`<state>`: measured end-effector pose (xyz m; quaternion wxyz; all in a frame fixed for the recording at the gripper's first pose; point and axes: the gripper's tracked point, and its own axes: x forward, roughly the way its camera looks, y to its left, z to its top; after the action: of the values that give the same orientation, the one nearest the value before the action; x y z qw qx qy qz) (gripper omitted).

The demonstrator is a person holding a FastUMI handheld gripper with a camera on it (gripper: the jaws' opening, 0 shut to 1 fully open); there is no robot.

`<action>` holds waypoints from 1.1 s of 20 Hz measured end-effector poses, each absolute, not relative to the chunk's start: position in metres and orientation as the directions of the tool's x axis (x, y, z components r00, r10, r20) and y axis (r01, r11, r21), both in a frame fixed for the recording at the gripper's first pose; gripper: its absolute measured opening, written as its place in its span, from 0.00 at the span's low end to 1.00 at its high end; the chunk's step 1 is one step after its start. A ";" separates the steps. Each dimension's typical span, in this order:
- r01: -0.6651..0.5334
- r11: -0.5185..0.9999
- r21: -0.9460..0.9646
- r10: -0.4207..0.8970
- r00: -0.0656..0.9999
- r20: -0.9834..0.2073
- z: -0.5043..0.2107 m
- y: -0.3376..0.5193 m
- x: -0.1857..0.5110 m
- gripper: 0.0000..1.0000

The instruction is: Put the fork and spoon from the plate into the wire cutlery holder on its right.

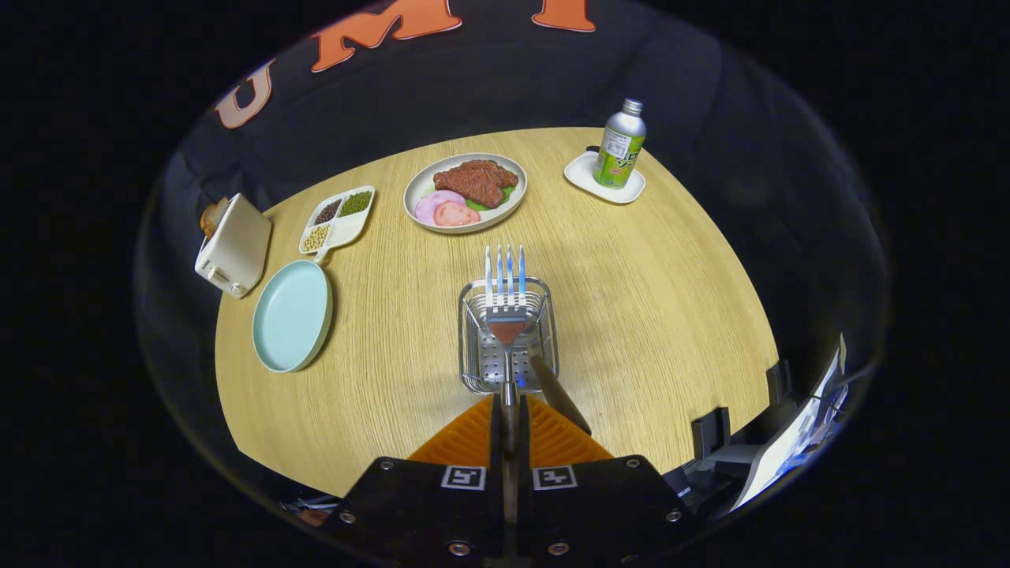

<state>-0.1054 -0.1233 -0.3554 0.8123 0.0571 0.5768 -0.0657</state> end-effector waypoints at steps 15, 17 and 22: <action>0.083 0.995 0.053 -0.030 0.769 -0.639 -0.241 -0.125 -0.019 0.47; 0.078 0.995 0.065 -0.031 0.844 -0.536 -0.206 -0.125 -0.007 0.50; 0.066 0.994 0.087 -0.041 0.965 -0.261 -0.112 -0.125 0.012 0.77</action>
<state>0.0121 -0.1251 -0.1117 0.9900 0.0477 0.1303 -0.0269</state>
